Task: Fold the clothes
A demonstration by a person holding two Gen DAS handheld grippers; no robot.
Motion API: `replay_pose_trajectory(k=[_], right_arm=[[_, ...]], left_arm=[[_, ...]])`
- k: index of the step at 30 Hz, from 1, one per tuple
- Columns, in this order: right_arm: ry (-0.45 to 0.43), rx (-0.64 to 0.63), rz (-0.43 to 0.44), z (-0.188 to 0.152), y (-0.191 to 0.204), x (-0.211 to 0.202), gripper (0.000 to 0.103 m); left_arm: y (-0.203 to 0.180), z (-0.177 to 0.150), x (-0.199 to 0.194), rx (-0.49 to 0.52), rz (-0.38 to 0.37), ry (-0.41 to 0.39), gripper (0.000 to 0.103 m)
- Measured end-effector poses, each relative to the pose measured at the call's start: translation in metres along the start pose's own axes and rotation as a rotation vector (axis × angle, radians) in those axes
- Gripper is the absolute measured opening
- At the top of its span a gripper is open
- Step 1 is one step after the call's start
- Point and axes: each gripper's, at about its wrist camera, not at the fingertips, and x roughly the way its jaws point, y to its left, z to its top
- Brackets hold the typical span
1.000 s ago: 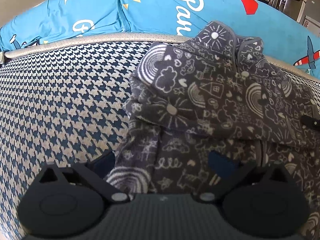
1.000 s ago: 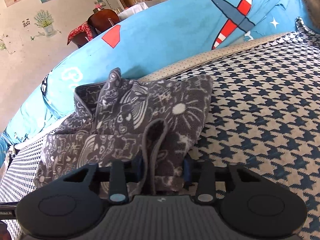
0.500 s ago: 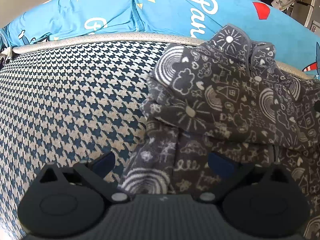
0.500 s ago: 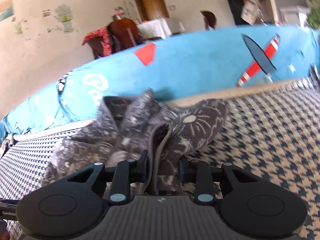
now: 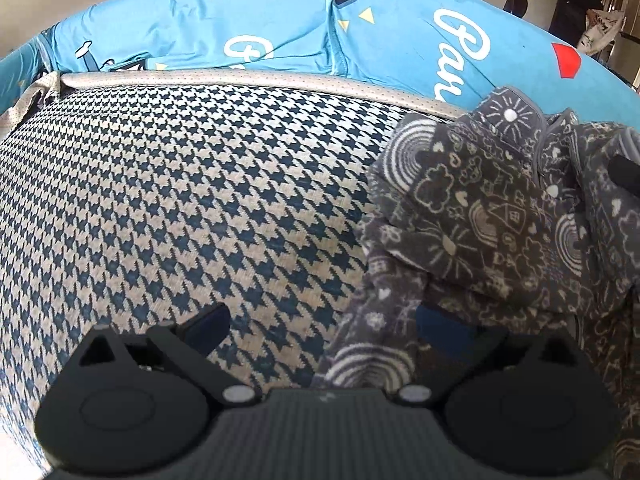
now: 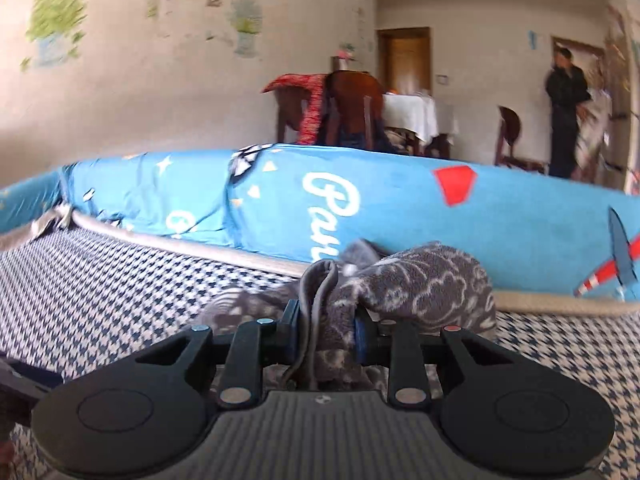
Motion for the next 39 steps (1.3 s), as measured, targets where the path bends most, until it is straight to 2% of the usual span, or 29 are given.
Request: replay_pose_trajectory(k=[5,8,18,23,25,30,35,39], right_arm=[[0.032,-0.123,0.077,-0.014,0.047,0.026,0.026],[0.075,-0.145,0.121,-0.026,0.064,0.042,0.026],[0.118,-0.132,0.125,-0.024,0.067,0.040,0.027],[0.140,-0.126,0.126,-0.023,0.069,0.039,0.033],[0.159,-0.137,0.119,-0.025,0.067,0.037,0.034],[0.183,-0.192,0.105,-0.030,0.073,0.034,0.046],[0.185,-0.273,0.034,-0.035,0.083,0.034,0.046],[0.145,-0.375,-0.015,-0.039,0.093,0.024,0.047]], left_arm=[[0.025,0.002,-0.003,-0.046,0.015,-0.002,0.103],[0.038,0.003,-0.002,-0.069,0.024,0.000,0.103],[0.049,0.004,0.000,-0.099,0.022,0.009,0.103],[0.049,0.005,-0.002,-0.105,0.017,0.002,0.103],[0.049,0.005,-0.002,-0.109,0.013,0.002,0.103],[0.049,0.005,-0.003,-0.109,0.008,0.001,0.103],[0.049,0.005,-0.003,-0.115,0.004,0.006,0.103],[0.050,0.005,-0.003,-0.120,-0.002,0.007,0.103]])
